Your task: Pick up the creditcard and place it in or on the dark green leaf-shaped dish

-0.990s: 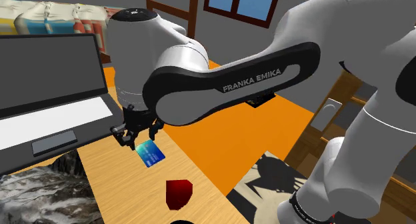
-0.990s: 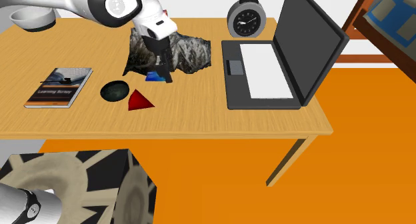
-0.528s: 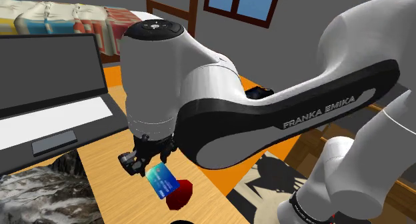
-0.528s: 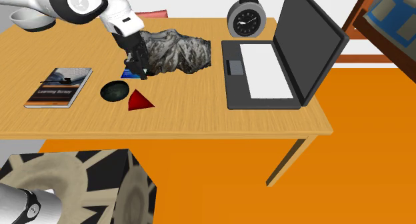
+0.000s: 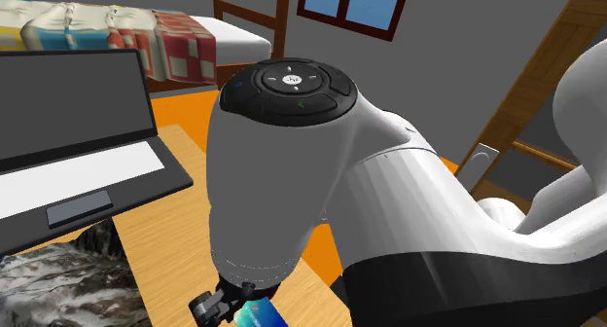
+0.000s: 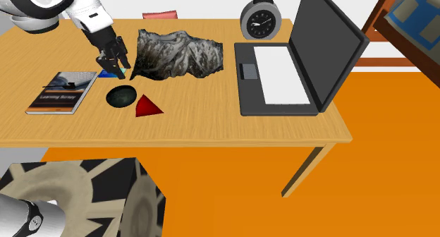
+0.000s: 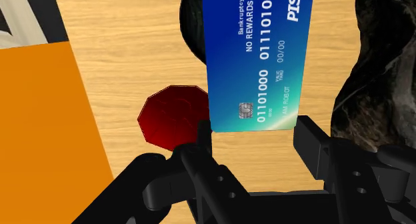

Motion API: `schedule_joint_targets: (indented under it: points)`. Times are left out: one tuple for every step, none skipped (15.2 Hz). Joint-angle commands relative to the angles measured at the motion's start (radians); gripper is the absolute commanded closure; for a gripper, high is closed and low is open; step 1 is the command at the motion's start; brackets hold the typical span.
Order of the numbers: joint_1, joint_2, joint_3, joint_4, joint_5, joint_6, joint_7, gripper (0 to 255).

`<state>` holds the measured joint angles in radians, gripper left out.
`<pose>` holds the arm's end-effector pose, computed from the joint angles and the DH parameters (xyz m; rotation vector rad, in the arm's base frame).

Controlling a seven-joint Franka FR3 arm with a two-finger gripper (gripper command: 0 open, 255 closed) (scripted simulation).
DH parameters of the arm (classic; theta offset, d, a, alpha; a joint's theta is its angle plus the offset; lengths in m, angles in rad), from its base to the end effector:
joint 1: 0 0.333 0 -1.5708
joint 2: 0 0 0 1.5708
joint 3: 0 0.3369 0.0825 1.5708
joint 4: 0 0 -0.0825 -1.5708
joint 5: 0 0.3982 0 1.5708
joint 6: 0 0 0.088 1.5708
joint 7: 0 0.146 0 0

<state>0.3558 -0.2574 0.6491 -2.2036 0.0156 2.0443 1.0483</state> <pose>0.2605 0.4308 0.4470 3.0990 -0.0970 0.2246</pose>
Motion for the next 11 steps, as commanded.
schedule_joint_targets:
  points:
    - [0.013,-0.020,0.009,-0.017,0.015,-0.001,0.014,255]
    - [0.013,-0.016,0.012,-0.027,0.012,0.013,0.018,255]
    - [0.012,-0.011,0.014,-0.037,0.010,0.027,0.021,255]
    - [0.012,-0.006,0.017,-0.046,0.007,0.040,0.025,255]
    - [0.011,-0.001,0.020,-0.056,0.004,0.054,0.029,255]
    - [0.010,0.005,0.023,-0.065,0.001,0.068,0.033,255]
    - [0.009,0.011,0.026,-0.074,-0.003,0.081,0.037,255]
    - [0.008,0.017,0.029,-0.082,-0.007,0.095,0.042,255]
    - [0.007,0.024,0.032,-0.091,-0.011,0.109,0.046,255]
    - [0.006,0.031,0.035,-0.099,-0.015,0.123,0.051,255]
    - [0.004,0.038,0.038,-0.107,-0.020,0.136,0.057,255]
